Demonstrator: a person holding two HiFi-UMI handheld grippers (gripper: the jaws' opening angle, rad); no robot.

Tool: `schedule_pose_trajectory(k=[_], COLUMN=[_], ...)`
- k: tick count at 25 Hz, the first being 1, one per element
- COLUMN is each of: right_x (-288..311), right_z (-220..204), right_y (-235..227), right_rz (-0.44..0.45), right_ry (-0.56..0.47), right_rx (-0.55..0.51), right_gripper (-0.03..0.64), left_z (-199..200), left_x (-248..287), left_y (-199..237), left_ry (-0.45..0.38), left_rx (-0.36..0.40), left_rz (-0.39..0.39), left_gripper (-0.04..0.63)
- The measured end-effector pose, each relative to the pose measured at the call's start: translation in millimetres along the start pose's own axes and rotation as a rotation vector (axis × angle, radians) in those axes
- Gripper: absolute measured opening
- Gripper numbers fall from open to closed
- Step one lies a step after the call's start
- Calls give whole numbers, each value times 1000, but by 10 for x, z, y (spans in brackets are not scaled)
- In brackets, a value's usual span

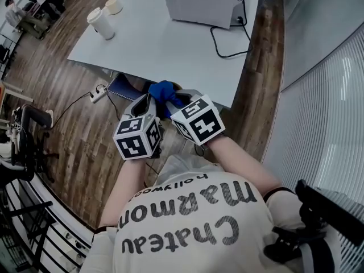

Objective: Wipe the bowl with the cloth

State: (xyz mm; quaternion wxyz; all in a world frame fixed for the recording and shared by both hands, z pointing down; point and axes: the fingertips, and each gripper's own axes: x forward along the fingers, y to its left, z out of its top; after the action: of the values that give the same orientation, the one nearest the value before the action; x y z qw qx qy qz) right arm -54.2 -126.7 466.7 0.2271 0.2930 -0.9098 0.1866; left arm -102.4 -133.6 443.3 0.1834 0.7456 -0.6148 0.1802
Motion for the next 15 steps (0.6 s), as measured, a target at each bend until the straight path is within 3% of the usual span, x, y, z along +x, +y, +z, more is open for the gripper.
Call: schedule_pose_trajectory(k=[5,8,11,15], right_x=[-6,8,56,62], right_z=[85,83,48,33], right_y=[268,306,325,425], right_rz=[196,202,184,229], right_ry=[-42,-32,-8,-3], right_rx=[53,8,-14,-65], right_gripper=[51,49,49,49], left_z=[33,40,45,47], left_x=[-38,-78,-119,-191], left_y=[15,38,24,26], left_ry=[-25,-40,-43,-45], left_rx=[-16,-45,-14,-14], left_rz=[2,-2,-12,-34], left_gripper=[63,66,72,80])
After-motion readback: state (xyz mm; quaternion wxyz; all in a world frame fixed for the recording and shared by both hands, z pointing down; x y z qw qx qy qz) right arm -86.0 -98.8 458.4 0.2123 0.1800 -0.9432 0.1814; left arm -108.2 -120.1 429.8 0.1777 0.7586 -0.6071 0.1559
